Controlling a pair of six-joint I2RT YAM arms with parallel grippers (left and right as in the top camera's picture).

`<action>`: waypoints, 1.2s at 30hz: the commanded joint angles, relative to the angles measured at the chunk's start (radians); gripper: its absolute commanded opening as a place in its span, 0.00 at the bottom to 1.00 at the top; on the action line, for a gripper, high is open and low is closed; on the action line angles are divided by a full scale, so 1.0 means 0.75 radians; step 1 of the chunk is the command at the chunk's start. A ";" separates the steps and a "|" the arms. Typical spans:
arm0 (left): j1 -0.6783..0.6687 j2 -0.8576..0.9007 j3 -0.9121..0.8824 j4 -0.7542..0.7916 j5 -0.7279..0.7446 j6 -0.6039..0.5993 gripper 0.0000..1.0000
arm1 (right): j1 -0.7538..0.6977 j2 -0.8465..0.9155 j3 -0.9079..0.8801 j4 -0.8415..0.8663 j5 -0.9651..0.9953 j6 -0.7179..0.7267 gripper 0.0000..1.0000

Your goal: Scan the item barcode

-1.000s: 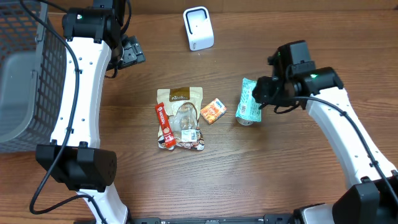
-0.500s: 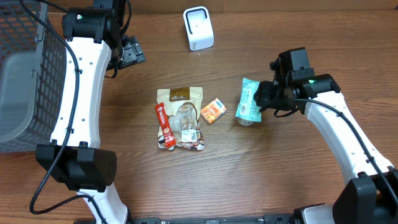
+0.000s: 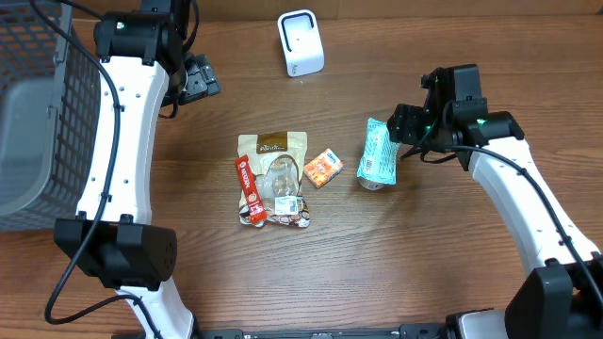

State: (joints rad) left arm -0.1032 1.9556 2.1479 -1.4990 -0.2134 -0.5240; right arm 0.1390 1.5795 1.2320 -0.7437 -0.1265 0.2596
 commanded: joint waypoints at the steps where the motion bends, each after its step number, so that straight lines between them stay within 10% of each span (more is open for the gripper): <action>1: -0.003 -0.016 -0.003 0.002 -0.004 -0.009 1.00 | -0.004 0.013 -0.019 0.011 0.003 -0.008 0.73; 10: -0.003 -0.016 -0.003 0.002 -0.004 -0.009 1.00 | -0.004 0.129 -0.051 0.069 -0.092 -0.042 0.69; 19: -0.003 -0.016 -0.003 0.002 -0.004 -0.009 1.00 | -0.004 0.140 -0.043 0.061 -0.155 -0.042 0.04; 27: -0.003 -0.016 -0.003 0.002 -0.004 -0.009 1.00 | -0.004 -0.027 0.042 0.047 -0.325 -0.023 0.05; 36: -0.003 -0.016 -0.003 0.002 -0.004 -0.009 1.00 | -0.002 -0.048 0.041 -0.167 -0.321 -0.002 0.39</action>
State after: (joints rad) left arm -0.1032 1.9556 2.1479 -1.4990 -0.2134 -0.5240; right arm 0.1379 1.5421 1.2480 -0.8417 -0.3580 0.2546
